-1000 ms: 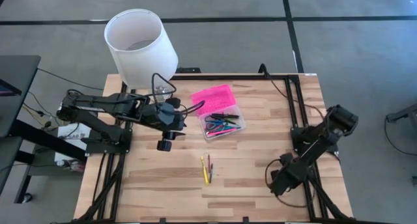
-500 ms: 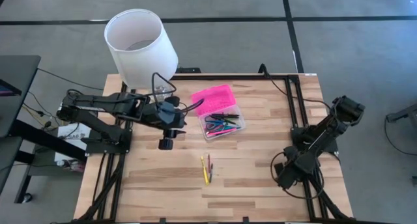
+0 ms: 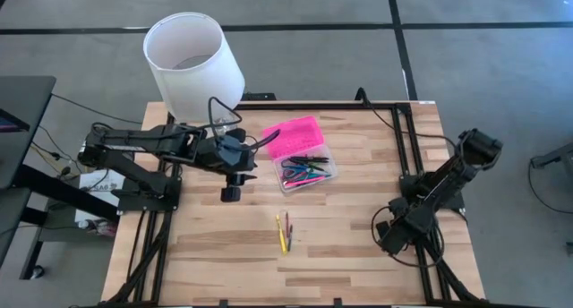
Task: Pick & place school supplies into a supply box
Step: Put the yellow pencil into the pink supply box
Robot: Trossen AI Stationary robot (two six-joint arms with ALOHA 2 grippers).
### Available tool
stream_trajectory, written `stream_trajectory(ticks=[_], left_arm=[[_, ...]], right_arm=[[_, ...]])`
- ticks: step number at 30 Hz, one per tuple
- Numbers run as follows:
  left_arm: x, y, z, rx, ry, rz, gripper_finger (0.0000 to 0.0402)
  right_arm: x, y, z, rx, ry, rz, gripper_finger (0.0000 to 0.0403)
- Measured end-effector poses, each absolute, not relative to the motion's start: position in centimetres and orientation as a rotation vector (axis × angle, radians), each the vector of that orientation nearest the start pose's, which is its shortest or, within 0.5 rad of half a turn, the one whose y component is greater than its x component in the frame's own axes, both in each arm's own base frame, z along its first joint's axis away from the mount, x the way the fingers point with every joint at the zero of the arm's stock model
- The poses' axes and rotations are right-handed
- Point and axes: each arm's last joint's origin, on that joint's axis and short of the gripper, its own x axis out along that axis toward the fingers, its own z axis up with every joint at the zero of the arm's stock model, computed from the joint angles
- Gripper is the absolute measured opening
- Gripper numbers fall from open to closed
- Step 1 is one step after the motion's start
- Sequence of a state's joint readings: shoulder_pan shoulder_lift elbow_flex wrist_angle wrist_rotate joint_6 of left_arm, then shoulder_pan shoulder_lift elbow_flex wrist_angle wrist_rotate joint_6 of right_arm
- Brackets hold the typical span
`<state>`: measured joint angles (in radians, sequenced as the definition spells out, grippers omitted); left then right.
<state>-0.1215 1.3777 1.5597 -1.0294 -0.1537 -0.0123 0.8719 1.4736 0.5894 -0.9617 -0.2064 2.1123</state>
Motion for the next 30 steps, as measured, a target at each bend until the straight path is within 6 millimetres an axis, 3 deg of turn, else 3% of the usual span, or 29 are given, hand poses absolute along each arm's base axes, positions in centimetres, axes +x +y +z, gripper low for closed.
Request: stream_trajectory(ticks=[17, 30], left_arm=[[26.3, -2.8, 39.4, 0.048, 0.827, 0.05, 0.0137], [26.2, -2.8, 39.4, 0.049, 0.827, 0.051, 0.0137]], right_arm=[[8.8, 11.2, 13.2, 0.906, 1.522, -0.978, 0.0111], [10.7, 13.0, 14.1, 1.068, 1.433, -0.791, 0.0111]])
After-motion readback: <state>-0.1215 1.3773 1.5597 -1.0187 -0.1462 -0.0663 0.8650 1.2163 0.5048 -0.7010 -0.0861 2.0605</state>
